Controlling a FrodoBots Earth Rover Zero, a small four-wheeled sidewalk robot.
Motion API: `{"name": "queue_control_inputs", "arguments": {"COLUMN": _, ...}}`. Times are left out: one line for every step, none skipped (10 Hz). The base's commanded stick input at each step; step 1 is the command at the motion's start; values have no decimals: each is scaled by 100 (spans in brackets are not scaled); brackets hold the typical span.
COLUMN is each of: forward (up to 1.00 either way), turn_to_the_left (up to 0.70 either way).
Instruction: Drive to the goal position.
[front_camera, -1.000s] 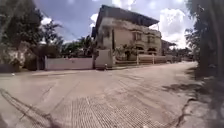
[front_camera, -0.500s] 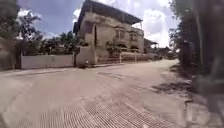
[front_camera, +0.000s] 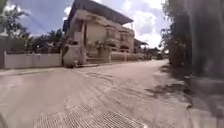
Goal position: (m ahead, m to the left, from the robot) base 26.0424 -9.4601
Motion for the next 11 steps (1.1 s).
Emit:
{"name": "queue_control_inputs", "arguments": {"forward": 70, "turn_to_the_left": -31}}
{"name": "queue_control_inputs", "arguments": {"forward": 70, "turn_to_the_left": -31}}
{"name": "queue_control_inputs", "arguments": {"forward": 70, "turn_to_the_left": -31}}
{"name": "queue_control_inputs", "arguments": {"forward": 70, "turn_to_the_left": -31}}
{"name": "queue_control_inputs", "arguments": {"forward": 70, "turn_to_the_left": -31}}
{"name": "queue_control_inputs", "arguments": {"forward": 70, "turn_to_the_left": -31}}
{"name": "queue_control_inputs", "arguments": {"forward": 70, "turn_to_the_left": -31}}
{"name": "queue_control_inputs", "arguments": {"forward": 70, "turn_to_the_left": -31}}
{"name": "queue_control_inputs", "arguments": {"forward": 70, "turn_to_the_left": -28}}
{"name": "queue_control_inputs", "arguments": {"forward": 70, "turn_to_the_left": -15}}
{"name": "queue_control_inputs", "arguments": {"forward": 70, "turn_to_the_left": 0}}
